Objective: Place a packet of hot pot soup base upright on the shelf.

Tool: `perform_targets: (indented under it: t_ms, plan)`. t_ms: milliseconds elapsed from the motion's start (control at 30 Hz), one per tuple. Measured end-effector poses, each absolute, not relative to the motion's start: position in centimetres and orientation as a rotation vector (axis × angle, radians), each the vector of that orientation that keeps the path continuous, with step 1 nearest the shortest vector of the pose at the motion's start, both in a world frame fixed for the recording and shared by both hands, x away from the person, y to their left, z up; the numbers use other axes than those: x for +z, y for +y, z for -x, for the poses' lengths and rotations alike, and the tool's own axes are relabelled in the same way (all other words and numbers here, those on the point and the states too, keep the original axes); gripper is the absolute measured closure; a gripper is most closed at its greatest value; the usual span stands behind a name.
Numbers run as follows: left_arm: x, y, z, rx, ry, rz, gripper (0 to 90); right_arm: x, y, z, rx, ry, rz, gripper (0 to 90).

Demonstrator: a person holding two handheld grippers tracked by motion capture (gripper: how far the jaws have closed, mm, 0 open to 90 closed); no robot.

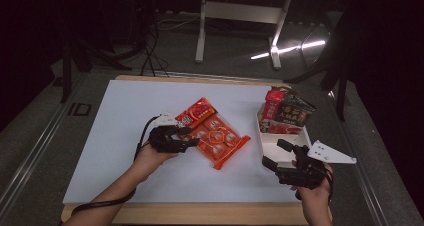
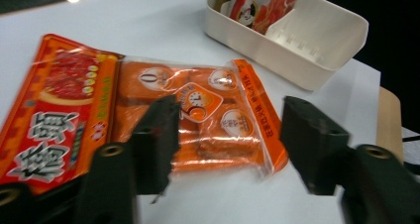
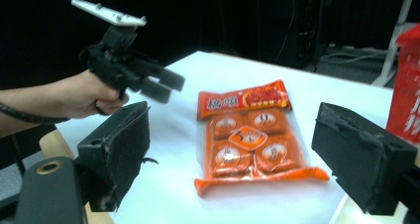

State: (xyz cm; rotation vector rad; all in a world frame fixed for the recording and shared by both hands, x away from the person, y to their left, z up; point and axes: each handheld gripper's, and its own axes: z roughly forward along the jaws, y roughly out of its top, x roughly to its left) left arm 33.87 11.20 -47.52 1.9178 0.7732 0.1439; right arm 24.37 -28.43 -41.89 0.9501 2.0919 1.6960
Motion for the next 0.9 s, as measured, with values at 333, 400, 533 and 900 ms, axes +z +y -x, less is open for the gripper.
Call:
perform_targets:
  t_ms: [333,400,533,900]
  plan:
    - [-47.6,7.3,-36.2,0.134,0.720,-1.987,75.0,-42.9,-28.4,-24.5,1.653,2.089,-0.939,15.9]
    - [-47.7,6.5,-36.6,0.137,0.731,-2.000,82.5,-43.0,-28.3,-24.4,1.647,2.089,-0.926,16.1]
    - [-47.7,5.0,-37.6,0.141,0.734,-2.026,89.6,-43.0,-28.0,-24.2,1.623,2.096,-0.891,16.1]
    - [-49.3,1.1,-40.3,0.146,0.750,-2.122,90.0,-43.9,-27.6,-24.1,1.618,2.131,-0.865,16.1]
